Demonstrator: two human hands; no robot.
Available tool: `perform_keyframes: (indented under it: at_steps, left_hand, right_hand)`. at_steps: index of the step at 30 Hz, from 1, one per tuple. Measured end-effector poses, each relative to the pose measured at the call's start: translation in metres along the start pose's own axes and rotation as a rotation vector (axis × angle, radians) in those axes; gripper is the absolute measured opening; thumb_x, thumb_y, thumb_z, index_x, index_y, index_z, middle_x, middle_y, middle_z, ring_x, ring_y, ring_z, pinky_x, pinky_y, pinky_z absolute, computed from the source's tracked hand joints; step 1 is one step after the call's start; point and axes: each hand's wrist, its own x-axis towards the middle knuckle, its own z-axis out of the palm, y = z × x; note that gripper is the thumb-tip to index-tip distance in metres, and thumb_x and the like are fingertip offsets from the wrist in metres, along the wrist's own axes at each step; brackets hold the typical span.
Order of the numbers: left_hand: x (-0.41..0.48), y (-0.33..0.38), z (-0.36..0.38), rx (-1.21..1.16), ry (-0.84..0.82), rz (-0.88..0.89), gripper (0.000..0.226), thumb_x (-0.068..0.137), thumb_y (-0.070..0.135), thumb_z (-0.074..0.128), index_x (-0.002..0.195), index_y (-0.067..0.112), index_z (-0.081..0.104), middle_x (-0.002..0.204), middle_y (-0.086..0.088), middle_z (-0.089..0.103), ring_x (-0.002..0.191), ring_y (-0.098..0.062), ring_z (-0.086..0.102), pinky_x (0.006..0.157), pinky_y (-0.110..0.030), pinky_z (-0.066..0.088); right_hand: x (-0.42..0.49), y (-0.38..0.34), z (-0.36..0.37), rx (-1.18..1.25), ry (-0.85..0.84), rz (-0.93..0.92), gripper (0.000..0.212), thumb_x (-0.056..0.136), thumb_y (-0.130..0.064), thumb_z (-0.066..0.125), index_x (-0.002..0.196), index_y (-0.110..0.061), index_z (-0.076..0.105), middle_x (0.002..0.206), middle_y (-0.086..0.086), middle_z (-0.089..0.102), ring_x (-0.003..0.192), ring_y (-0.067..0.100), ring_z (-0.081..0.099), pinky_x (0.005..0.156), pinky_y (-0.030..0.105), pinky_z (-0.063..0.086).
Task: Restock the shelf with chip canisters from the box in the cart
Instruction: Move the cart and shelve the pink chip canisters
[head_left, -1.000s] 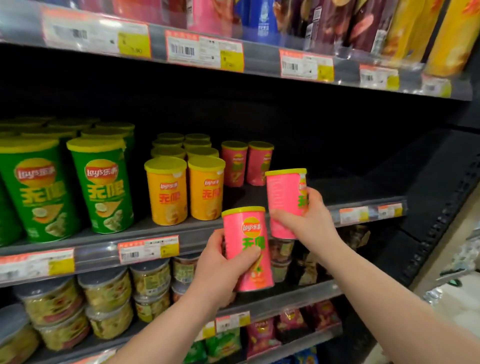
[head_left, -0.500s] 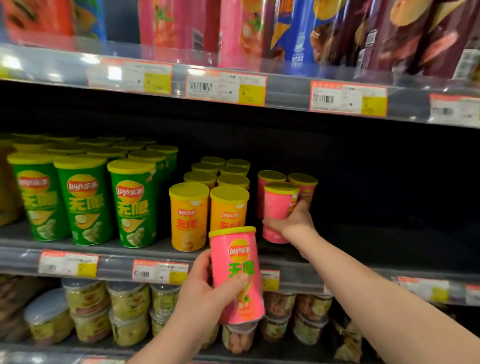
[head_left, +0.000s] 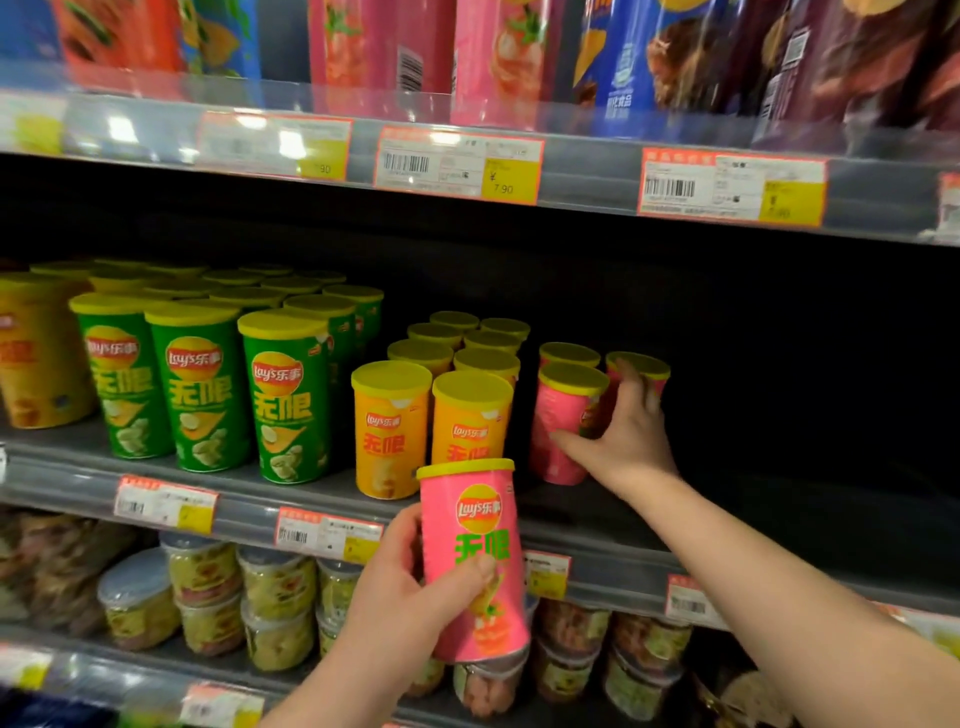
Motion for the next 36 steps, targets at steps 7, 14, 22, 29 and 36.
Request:
perform_keyframes:
  at_steps: [7,14,22,29,36]
  left_hand:
    - [0.002,-0.002,0.001,0.025,0.01,0.017,0.082,0.035,0.037,0.082,0.112,0.022,0.057,0.093,-0.003,0.075,0.086,-0.021,0.072,0.071,-0.033,0.054]
    - [-0.001,0.001,0.001,0.036,0.015,0.026,0.08,0.036,0.038,0.082,0.111,0.023,0.057,0.093,-0.002,0.074,0.085,-0.021,0.072,0.067,-0.031,0.055]
    - [-0.004,0.003,0.001,0.073,0.031,0.035,0.079,0.035,0.042,0.079,0.109,0.027,0.056,0.091,0.005,0.074,0.084,-0.015,0.071,0.071,-0.031,0.054]
    - [-0.008,0.004,0.004,0.054,0.03,0.039,0.077,0.035,0.043,0.078,0.107,0.029,0.054,0.09,0.012,0.073,0.083,-0.01,0.071,0.062,-0.019,0.054]
    - [-0.002,0.007,0.017,0.046,-0.05,0.044,0.08,0.04,0.038,0.081,0.114,0.027,0.055,0.096,0.004,0.074,0.088,-0.016,0.071,0.07,-0.027,0.057]
  right_hand:
    - [0.034,-0.016,-0.033,-0.426,-0.321,-0.401,0.091,0.077,-0.045,0.07,0.15,-0.036,0.017,0.16,-0.004,0.008,0.147,0.023,0.003,0.116,0.045,0.006]
    - [0.057,-0.023,-0.026,-0.535,-0.401,-0.363,0.088,0.078,-0.044,0.069,0.149,-0.035,0.019,0.155,-0.001,0.027,0.14,0.024,0.029,0.112,0.041,0.026]
    - [0.08,-0.029,-0.013,-0.607,-0.412,-0.292,0.09,0.076,-0.047,0.072,0.149,-0.035,0.019,0.151,0.0,0.035,0.136,0.025,0.036,0.112,0.043,0.028]
    - [0.085,-0.026,-0.006,-0.63,-0.328,-0.281,0.095,0.073,-0.056,0.071,0.148,-0.031,0.02,0.153,0.005,0.027,0.138,0.029,0.03,0.112,0.047,0.022]
    - [0.06,-0.012,-0.025,-0.26,-0.115,-0.319,0.064,0.083,-0.044,0.065,0.139,-0.023,0.043,0.146,0.004,0.036,0.133,0.025,0.037,0.106,0.033,0.033]
